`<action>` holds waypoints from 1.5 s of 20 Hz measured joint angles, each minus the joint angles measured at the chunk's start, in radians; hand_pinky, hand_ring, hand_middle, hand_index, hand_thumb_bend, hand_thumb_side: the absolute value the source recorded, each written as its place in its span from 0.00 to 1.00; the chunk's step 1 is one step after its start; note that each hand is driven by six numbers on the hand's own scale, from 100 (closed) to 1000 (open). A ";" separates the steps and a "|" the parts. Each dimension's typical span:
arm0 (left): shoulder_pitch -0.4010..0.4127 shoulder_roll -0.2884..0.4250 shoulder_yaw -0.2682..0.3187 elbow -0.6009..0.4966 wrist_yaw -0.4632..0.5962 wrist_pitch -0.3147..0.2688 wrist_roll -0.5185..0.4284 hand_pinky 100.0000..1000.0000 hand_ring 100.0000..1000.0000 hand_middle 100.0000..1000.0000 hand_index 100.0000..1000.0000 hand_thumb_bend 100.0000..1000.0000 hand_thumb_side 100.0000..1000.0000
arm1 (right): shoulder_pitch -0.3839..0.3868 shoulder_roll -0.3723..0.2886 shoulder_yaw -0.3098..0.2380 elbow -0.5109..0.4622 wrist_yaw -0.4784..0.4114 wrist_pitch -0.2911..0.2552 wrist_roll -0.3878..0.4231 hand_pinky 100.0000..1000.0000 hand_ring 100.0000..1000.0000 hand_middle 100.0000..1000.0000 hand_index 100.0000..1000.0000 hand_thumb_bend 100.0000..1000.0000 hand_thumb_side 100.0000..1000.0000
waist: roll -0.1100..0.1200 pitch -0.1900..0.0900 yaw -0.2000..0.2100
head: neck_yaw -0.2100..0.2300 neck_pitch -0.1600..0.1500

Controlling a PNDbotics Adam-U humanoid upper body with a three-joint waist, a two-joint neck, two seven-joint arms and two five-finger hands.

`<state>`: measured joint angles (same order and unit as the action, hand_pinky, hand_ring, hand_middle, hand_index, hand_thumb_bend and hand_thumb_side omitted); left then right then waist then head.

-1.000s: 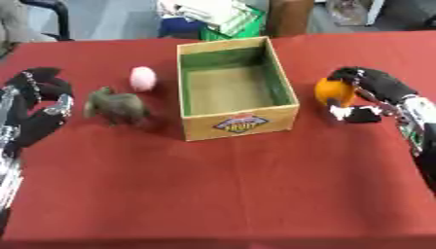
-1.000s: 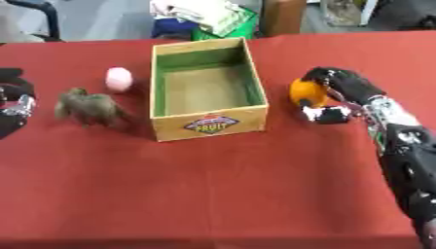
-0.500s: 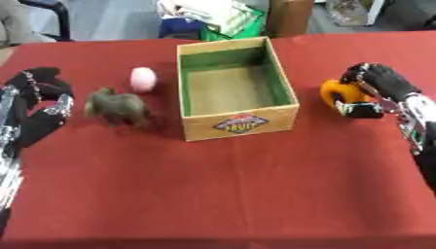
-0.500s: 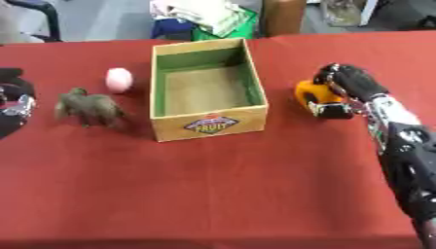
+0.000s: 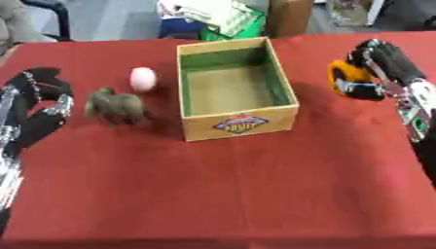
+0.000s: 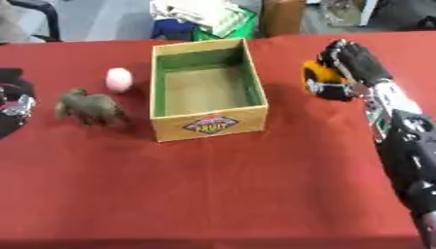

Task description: Pick up objects on the table and place them in the box.

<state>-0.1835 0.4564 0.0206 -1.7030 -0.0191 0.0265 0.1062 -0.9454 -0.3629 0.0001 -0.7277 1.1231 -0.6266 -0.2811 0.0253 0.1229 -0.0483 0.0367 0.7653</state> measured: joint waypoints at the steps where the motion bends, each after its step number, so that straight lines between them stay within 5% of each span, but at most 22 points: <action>1: 0.000 0.000 0.000 0.000 0.000 0.000 0.000 0.66 0.55 0.54 0.73 0.07 0.10 | -0.012 0.005 0.004 -0.010 -0.018 -0.007 0.009 0.36 0.34 0.18 0.33 0.00 0.20 | 0.000 0.000 0.002 | -0.001 0.000; 10: -0.015 0.000 -0.015 -0.005 0.002 -0.001 -0.012 0.66 0.55 0.54 0.73 0.07 0.09 | -0.092 0.065 0.044 -0.040 -0.158 -0.027 0.125 0.38 0.37 0.20 0.36 0.00 0.16 | -0.003 0.000 0.053 | -0.022 0.000; 16: -0.040 -0.001 -0.031 -0.012 0.009 -0.001 -0.028 0.66 0.55 0.54 0.73 0.07 0.09 | -0.107 0.105 0.044 -0.023 -0.173 -0.032 0.202 0.40 0.41 0.24 0.40 0.00 0.19 | -0.004 0.015 0.094 | -0.043 -0.005; 18: -0.047 -0.006 -0.036 -0.012 0.010 -0.002 -0.033 0.66 0.55 0.54 0.73 0.07 0.09 | -0.107 0.117 0.043 -0.007 -0.158 -0.035 0.217 0.43 0.46 0.30 0.46 0.00 0.27 | -0.004 0.019 0.099 | -0.048 -0.010; 20: -0.050 -0.009 -0.038 -0.012 0.010 -0.001 -0.036 0.66 0.55 0.54 0.73 0.08 0.10 | -0.107 0.127 0.042 0.009 -0.138 -0.040 0.228 0.50 0.61 0.49 0.64 0.03 0.48 | -0.004 0.021 0.101 | -0.049 -0.011; 23: -0.054 -0.009 -0.040 -0.012 0.010 -0.001 -0.039 0.66 0.55 0.54 0.73 0.08 0.10 | -0.107 0.133 0.043 0.019 -0.111 -0.063 0.252 0.64 0.82 0.75 0.79 0.24 0.57 | -0.004 0.024 0.100 | -0.049 -0.011; 26: -0.055 -0.008 -0.042 -0.011 0.010 0.000 -0.040 0.66 0.55 0.54 0.73 0.08 0.10 | -0.104 0.133 0.043 0.017 -0.109 -0.087 0.269 0.67 0.85 0.80 0.82 0.25 0.55 | -0.006 0.024 0.094 | -0.047 -0.011; 30: -0.064 0.002 -0.042 -0.002 0.008 -0.001 -0.040 0.66 0.55 0.54 0.73 0.08 0.10 | -0.093 0.126 0.045 -0.014 -0.141 -0.102 0.277 0.64 0.81 0.75 0.80 0.15 0.48 | -0.006 0.024 0.081 | -0.043 -0.011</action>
<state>-0.2471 0.4588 -0.0219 -1.7051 -0.0108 0.0259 0.0657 -1.0380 -0.2372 0.0446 -0.7415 0.9818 -0.7283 -0.0038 0.0189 0.1472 0.0326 -0.0059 0.7548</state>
